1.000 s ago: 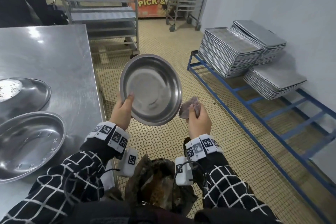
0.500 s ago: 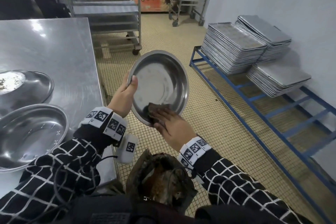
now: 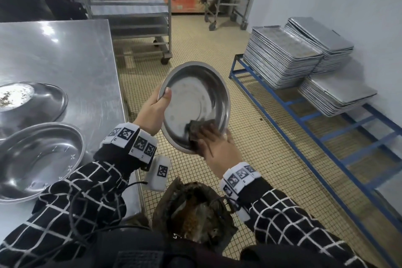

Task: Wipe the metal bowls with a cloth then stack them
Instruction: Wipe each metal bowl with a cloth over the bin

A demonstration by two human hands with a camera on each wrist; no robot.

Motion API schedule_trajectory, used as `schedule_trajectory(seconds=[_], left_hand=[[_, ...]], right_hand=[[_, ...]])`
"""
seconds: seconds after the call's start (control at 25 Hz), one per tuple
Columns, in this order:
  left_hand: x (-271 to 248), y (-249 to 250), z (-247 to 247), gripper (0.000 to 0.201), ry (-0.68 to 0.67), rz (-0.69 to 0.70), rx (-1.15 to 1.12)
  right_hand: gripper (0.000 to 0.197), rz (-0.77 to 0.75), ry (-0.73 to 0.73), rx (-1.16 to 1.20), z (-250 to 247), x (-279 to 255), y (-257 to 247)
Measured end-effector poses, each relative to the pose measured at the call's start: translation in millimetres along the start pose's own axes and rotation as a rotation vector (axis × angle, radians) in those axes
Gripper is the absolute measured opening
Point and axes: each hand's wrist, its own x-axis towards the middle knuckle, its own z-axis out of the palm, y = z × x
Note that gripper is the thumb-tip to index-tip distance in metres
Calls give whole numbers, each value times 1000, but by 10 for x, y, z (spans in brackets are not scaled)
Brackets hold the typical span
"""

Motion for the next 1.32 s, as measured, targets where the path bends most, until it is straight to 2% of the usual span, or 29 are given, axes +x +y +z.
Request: schedule_trajectory(seconds=[0.08,0.2,0.32,0.44,0.52,0.64,0.76,0.84,0.92,1.04,1.12,1.2,1.32], left_hand=[[-3,-53,7,37,-70,2,28],[-16,-151,35,42,-130,-118,45],[-41,-163,13,46,-165,-287,11],[-66,-147,8,48,-206,-310,-38],[-89,-135,9,48,-156,-301,-75],[-145,-129,58,38,-13,-250,-185],[-173,-130,187,30,107,-181,-252],[-153,-110,219,23,136,-111,-278],[-85,-130,176,19,50,-59,-274],[-17,-102,-9,47,-143,-122,-301],[-43,-74,-65,32,-229,-156,-311],[-113,-47,-31,38,-194,-189,-284],[-190,-46,97,43,-98,-174,-309]], right_hand=[[51,62,-72,-185,-32,125,282],[57,171,-37,-203,-146,311,525],[61,220,72,-7,-285,441,600],[41,263,180,376,-405,461,608],[27,332,221,558,-444,411,590],[14,443,312,754,-455,263,503],[12,585,458,893,-400,136,312],[12,646,542,998,-371,85,185],[13,624,570,1015,-443,68,182],[11,480,457,908,-690,56,381],[8,390,355,822,-823,37,482],[10,378,333,827,-839,30,500],[17,491,434,926,-726,-23,401]])
